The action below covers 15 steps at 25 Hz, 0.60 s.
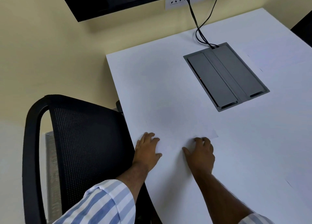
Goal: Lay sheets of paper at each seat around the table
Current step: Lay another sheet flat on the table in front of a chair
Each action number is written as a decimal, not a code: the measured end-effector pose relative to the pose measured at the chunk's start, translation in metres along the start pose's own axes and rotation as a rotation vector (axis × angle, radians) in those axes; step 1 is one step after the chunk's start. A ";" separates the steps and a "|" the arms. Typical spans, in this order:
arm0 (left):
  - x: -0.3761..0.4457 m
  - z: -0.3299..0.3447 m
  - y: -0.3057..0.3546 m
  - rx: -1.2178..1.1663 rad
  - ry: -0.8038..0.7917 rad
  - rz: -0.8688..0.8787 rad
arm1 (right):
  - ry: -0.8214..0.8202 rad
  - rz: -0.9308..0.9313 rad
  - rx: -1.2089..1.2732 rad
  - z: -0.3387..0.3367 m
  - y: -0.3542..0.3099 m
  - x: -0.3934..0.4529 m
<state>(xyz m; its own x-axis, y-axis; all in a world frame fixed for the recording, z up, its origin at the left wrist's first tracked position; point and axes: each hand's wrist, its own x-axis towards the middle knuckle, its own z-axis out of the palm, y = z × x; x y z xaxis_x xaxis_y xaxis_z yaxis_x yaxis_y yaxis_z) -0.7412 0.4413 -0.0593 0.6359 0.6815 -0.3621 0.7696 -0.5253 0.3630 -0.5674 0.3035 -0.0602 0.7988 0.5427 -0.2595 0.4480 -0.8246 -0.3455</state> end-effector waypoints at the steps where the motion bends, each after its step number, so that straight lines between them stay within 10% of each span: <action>1: -0.001 0.000 0.001 -0.008 0.001 -0.003 | 0.009 0.003 0.018 0.001 0.001 -0.001; 15: -0.015 0.010 0.003 -0.067 0.032 -0.017 | 0.013 0.089 0.152 -0.001 0.012 0.000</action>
<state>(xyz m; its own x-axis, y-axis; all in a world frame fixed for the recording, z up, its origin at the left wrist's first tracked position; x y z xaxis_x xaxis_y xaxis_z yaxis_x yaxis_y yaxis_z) -0.7475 0.4242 -0.0615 0.6200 0.7066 -0.3411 0.7739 -0.4792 0.4140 -0.5615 0.2939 -0.0638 0.8382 0.4658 -0.2837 0.3101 -0.8349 -0.4547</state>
